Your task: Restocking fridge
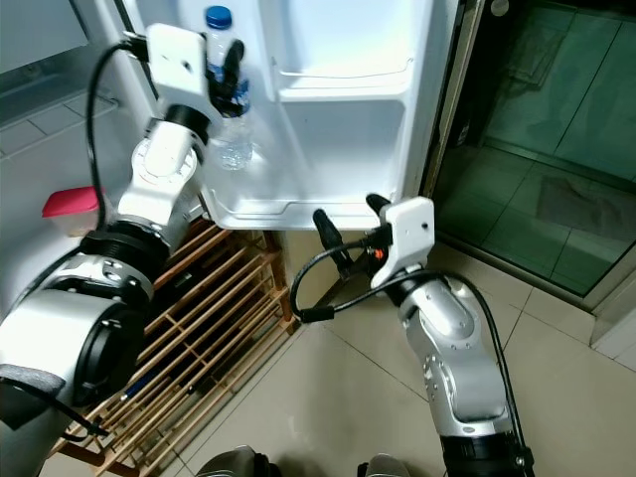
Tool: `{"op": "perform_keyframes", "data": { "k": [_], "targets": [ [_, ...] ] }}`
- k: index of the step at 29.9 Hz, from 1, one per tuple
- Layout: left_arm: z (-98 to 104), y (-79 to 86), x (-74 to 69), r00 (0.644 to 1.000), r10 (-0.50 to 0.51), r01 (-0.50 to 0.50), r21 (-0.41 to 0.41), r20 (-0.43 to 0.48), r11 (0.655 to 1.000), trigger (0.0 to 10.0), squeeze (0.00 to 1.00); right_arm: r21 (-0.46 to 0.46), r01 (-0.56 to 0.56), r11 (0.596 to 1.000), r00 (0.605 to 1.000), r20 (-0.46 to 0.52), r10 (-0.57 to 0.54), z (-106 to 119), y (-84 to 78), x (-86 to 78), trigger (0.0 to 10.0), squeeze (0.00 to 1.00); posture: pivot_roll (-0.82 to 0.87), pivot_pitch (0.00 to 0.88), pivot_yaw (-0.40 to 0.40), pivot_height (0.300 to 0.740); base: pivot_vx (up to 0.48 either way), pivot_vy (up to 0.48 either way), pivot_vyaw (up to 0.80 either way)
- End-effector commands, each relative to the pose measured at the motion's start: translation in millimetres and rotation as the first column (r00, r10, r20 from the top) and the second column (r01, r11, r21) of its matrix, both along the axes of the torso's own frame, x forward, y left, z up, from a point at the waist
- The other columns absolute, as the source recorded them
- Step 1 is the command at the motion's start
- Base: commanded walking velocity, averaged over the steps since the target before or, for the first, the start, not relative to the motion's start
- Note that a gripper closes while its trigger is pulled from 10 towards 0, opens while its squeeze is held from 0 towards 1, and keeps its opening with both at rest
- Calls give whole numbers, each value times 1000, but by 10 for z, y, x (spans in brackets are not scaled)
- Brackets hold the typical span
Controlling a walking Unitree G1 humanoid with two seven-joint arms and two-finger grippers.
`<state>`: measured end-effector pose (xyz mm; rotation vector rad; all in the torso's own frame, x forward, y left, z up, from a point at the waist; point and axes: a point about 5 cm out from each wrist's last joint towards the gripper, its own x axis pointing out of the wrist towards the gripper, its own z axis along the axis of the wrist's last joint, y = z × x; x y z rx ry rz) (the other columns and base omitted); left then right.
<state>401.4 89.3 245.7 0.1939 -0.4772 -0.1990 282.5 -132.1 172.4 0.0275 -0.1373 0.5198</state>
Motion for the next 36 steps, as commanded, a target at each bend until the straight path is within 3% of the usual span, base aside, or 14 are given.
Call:
{"op": "perform_keyframes", "data": {
  "k": [1,4,9,17,20,21,25,36],
  "targets": [
    [-195,10,-16,998,36,-35,13,-48,999,10000,0,8,-18,1000,1000,2,18,53,14,29,10000,0,-226,4,122,711,0,0,0],
    [-417,11,-44,991,56,-56,3,-125,998,10000,0,5,-10,1000,1000,5,10,67,5,45,10000,0,-235,1,117,711,0,0,0],
    [-620,44,-74,976,95,-98,-5,-196,995,10000,0,-1,13,1000,1000,-2,-13,49,-16,35,10000,0,-244,0,111,711,0,0,0],
    [-648,63,-70,969,128,-132,-5,-211,991,10000,0,-12,23,1000,1000,-13,-23,18,-37,2,10000,0,-255,0,91,711,0,0,0],
    [-589,133,-52,968,150,-167,-67,-202,984,10000,0,-19,24,1000,1000,-18,-25,6,-40,-1,10000,0,-255,0,87,711,0,0,0],
    [-538,221,-36,963,181,-210,-133,-198,969,10000,0,-21,25,999,999,-20,-25,-1,-38,-2,10000,0,-253,0,85,711,0,0,0],
    [-529,369,-30,946,247,-289,-203,-210,936,10000,0,-29,26,999,999,-26,-27,-20,-36,0,10000,0,-249,0,70,711,0,0,0],
    [-753,390,-111,930,284,-323,-152,-233,934,10000,0,-65,27,997,999,-38,-30,-52,-98,-14,10000,0,-265,11,45,711,0,0,0]
  ]
}}
